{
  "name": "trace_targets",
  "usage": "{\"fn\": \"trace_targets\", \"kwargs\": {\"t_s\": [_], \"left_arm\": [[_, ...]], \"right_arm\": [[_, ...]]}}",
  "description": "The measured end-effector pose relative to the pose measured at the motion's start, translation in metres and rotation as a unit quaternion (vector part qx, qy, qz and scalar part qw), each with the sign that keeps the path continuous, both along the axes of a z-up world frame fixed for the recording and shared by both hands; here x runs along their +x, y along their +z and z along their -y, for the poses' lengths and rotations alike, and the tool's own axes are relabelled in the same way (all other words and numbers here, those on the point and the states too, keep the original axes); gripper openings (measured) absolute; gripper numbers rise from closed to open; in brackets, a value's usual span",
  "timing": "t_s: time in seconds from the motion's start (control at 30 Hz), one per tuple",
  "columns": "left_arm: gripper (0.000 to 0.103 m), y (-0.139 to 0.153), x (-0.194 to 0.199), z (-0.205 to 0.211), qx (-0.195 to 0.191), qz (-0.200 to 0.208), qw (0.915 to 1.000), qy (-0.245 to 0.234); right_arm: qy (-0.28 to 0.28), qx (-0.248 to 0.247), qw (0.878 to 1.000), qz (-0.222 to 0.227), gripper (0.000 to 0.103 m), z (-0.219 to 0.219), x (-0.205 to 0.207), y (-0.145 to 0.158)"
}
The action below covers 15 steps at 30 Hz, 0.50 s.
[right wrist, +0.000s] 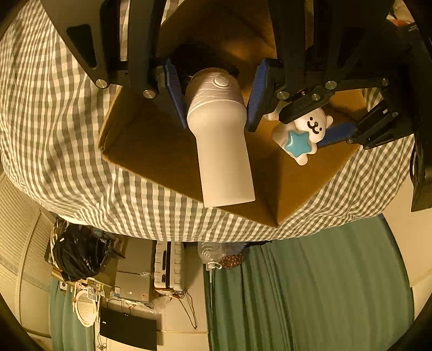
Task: Organize objects
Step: 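Lower the bear figurine and white bottle into the box and release both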
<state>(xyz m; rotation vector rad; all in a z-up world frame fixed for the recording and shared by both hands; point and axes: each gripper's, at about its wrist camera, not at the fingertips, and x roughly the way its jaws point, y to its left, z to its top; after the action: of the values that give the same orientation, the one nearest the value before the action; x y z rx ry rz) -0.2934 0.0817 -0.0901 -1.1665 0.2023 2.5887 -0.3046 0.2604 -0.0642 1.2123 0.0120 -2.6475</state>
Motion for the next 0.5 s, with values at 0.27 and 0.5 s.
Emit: {"fn": "trace_targets", "kwargs": {"t_s": [0.27, 0.5], "left_arm": [[0.091, 0.007, 0.031, 0.015, 0.03, -0.02, 0.9994, -0.002], [0.097, 0.03, 0.084, 0.033, 0.042, -0.046, 0.9978, 0.024]], "right_arm": [[-0.02, -0.002, 0.999, -0.048, 0.065, -0.003, 0.025, 0.013], [-0.049, 0.029, 0.992, -0.117, 0.067, -0.006, 0.07, 0.04]]}}
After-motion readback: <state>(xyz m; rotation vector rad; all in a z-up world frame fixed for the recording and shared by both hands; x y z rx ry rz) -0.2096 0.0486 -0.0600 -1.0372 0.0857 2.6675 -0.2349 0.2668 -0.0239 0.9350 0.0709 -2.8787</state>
